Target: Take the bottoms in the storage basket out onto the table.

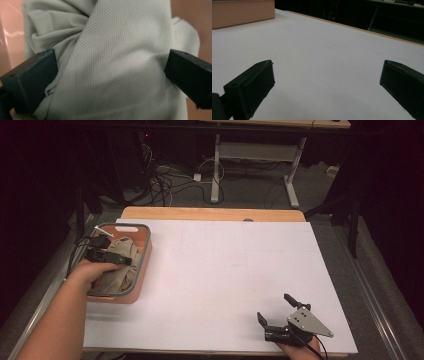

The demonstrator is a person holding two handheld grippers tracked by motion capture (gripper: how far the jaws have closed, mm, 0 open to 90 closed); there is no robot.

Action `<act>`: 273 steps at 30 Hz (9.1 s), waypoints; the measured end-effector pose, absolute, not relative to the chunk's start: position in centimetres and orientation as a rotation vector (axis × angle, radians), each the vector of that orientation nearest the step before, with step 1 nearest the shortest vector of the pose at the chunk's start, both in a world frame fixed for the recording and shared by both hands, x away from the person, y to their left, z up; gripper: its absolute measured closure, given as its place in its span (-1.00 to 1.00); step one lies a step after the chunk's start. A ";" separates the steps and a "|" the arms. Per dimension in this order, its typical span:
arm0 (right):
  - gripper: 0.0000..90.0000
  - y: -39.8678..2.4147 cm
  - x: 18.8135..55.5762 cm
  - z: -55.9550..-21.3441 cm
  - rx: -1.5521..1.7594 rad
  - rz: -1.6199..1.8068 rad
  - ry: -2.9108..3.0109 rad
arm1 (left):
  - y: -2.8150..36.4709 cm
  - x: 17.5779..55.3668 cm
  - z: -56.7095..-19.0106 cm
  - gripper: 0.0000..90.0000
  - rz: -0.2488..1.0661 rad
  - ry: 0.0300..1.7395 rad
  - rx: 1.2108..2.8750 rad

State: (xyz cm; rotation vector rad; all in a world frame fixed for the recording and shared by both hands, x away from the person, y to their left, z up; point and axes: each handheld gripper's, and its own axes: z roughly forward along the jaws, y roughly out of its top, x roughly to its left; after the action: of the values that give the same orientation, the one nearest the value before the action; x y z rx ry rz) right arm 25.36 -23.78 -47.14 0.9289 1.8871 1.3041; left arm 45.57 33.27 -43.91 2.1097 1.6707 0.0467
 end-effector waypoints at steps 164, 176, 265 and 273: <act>-0.98 -23.6 25.1 -47.1 0.921 1.312 1.895 | 28.4 45.5 -35.5 0.09 -0.250 1.615 2.680; -0.98 -23.5 25.1 -47.2 0.920 1.309 1.895 | 28.5 45.5 -34.2 0.08 -0.238 1.607 2.687; -0.98 -23.7 25.0 -47.1 0.920 1.314 1.889 | 11.0 46.0 -28.2 0.07 -0.112 1.167 2.799; -0.98 -23.8 25.1 -47.0 0.919 1.317 1.886 | 9.6 46.0 -29.0 0.06 -0.086 1.138 2.780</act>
State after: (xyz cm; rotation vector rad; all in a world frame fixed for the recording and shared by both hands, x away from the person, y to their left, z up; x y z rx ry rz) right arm 25.05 -23.81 -47.03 0.9193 1.8861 1.3167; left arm 45.99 9.60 -28.97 2.7802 1.1378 -0.0863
